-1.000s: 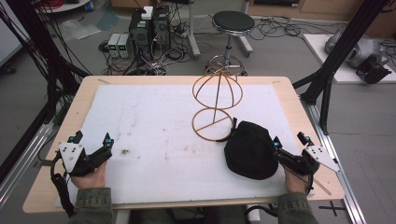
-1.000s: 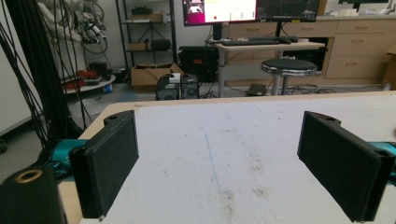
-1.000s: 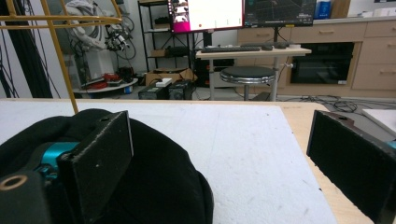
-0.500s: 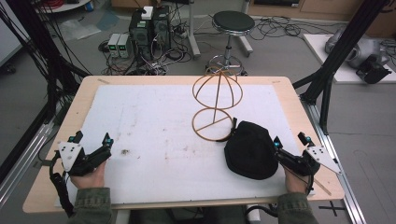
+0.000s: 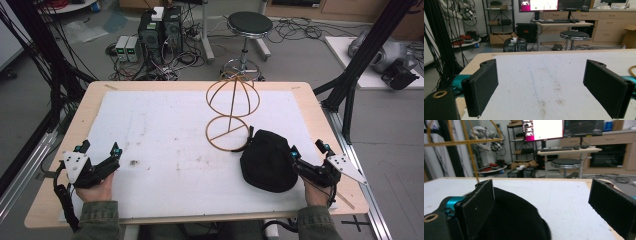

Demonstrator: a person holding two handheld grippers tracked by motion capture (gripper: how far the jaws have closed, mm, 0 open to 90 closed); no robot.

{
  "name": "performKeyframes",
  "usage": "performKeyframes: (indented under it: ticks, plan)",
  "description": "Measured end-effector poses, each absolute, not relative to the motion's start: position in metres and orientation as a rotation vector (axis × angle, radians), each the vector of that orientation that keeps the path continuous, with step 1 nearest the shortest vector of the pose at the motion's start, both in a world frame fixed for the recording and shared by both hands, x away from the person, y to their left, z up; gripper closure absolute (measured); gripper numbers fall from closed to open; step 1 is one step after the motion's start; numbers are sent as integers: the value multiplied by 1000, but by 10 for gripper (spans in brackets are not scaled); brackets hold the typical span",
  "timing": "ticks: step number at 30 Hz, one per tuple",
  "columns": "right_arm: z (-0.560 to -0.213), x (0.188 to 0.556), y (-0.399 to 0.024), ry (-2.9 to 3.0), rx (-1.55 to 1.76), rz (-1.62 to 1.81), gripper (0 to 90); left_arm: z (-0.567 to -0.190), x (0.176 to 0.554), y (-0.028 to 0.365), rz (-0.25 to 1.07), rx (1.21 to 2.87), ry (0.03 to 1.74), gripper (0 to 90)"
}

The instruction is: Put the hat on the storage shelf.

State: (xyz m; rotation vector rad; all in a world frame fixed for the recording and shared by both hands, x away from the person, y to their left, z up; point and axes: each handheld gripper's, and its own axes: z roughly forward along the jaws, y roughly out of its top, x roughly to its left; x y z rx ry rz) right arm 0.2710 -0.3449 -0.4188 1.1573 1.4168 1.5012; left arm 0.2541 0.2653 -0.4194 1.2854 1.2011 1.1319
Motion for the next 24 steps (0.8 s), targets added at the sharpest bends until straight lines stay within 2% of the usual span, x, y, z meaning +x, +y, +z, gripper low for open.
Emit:
performKeyframes:
  ticks: [13,24]
  plan:
    - [-401,276,-339,1624,1084,1587,34,-419,254,263,1119,1289,1186,130]
    - [-402,283,-320,1946,982,1387,35,-418,253,263,1120,1283,1186,131]
